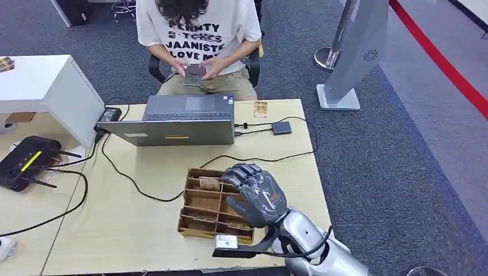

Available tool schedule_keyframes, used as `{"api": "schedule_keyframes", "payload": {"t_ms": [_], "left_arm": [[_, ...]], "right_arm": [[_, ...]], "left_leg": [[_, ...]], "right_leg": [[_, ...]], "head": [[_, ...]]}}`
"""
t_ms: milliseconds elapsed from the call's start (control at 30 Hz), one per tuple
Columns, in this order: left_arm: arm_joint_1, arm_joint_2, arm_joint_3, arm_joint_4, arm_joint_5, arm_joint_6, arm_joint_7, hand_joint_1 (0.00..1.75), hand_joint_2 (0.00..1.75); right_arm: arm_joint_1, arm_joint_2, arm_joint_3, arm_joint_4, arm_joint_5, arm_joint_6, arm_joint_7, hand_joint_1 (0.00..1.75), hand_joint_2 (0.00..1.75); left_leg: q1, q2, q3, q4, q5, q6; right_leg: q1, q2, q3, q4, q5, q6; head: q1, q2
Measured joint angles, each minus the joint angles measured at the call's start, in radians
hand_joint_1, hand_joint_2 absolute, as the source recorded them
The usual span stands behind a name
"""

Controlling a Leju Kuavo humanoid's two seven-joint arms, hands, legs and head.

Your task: Pass the card to the sensor for recognition and then transmit it.

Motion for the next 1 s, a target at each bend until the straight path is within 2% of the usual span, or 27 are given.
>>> {"api": "schedule_keyframes", "payload": {"t_ms": [100, 133, 233, 300, 500, 867, 1000], "left_arm": [[-0.004, 0.000, 0.000, 0.000, -0.002, 0.000, 0.005, 0.00, 0.00], [-0.006, 0.000, 0.000, 0.000, -0.002, 0.000, 0.005, 0.00, 0.00], [-0.010, -0.001, 0.000, 0.000, -0.003, 0.000, 0.005, 0.00, 0.00], [-0.010, -0.003, 0.000, 0.000, -0.003, 0.000, 0.005, 0.00, 0.00], [-0.010, -0.005, 0.000, 0.000, -0.004, -0.001, 0.005, 0.00, 0.00], [-0.010, -0.005, 0.000, 0.000, -0.004, -0.001, 0.005, 0.00, 0.00], [-0.010, -0.005, 0.000, 0.000, -0.004, -0.003, 0.005, 0.00, 0.00]], "right_arm": [[-0.003, 0.000, -0.001, 0.010, 0.006, 0.002, 0.006, 0.75, 1.75], [-0.004, 0.000, -0.001, 0.013, 0.007, 0.003, 0.008, 0.80, 1.75], [-0.005, 0.000, -0.003, 0.023, 0.012, 0.006, 0.011, 0.80, 1.75], [-0.005, 0.000, -0.006, 0.029, 0.014, 0.009, 0.013, 0.73, 1.75], [-0.006, 0.000, -0.010, 0.046, 0.016, 0.013, 0.014, 0.70, 1.75], [-0.010, 0.000, -0.011, 0.069, 0.019, 0.014, 0.018, 0.72, 1.75], [-0.010, 0.000, -0.012, 0.076, 0.020, 0.017, 0.018, 0.80, 1.75]], "left_leg": [[0.000, 0.000, 0.000, 0.000, 0.000, 0.000], [0.000, 0.000, 0.000, 0.000, 0.000, 0.000], [0.000, 0.000, 0.000, 0.000, 0.000, 0.000], [0.000, 0.000, 0.000, 0.000, 0.000, 0.000], [0.000, 0.000, 0.000, 0.000, 0.000, 0.000], [0.000, 0.000, 0.000, 0.000, 0.000, 0.000], [0.000, 0.000, 0.000, 0.000, 0.000, 0.000]], "right_leg": [[0.000, 0.000, 0.000, 0.000, 0.000, 0.000], [0.000, 0.000, 0.000, 0.000, 0.000, 0.000], [0.000, 0.000, 0.000, 0.000, 0.000, 0.000], [0.000, 0.000, 0.000, 0.000, 0.000, 0.000], [0.000, 0.000, 0.000, 0.000, 0.000, 0.000], [0.000, 0.000, 0.000, 0.000, 0.000, 0.000], [0.000, 0.000, 0.000, 0.000, 0.000, 0.000]], "head": [[0.000, 0.000], [0.000, 0.000], [0.000, 0.000], [0.000, 0.000], [0.000, 0.000], [0.000, 0.000], [0.000, 0.000]]}}
